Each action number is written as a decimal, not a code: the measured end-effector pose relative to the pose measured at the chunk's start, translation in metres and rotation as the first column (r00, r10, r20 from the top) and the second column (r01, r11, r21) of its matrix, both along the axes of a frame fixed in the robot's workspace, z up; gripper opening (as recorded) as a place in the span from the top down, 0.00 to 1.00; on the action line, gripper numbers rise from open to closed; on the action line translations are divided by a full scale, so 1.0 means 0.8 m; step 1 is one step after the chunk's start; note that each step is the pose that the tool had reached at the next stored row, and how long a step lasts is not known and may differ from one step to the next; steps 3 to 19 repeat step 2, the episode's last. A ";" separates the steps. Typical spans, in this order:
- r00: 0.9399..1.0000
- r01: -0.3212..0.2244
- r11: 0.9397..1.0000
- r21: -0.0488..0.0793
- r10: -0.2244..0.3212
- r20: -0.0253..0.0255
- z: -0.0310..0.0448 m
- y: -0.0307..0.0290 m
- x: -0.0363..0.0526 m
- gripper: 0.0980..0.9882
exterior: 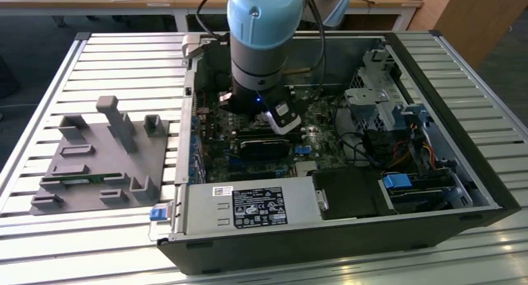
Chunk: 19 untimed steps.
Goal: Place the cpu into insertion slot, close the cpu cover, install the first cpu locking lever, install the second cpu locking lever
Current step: 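Install the second cpu locking lever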
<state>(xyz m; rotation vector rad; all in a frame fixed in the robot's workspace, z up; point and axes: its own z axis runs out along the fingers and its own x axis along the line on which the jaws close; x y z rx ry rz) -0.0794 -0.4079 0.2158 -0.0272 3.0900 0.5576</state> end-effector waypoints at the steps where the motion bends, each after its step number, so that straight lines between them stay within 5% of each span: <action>1: 1.000 0.000 1.000 0.000 0.000 0.000 -0.0001 0.0001 0.000 0.99; 19: 1.000 0.000 1.000 0.000 0.000 0.000 -0.0001 0.0001 0.000 0.99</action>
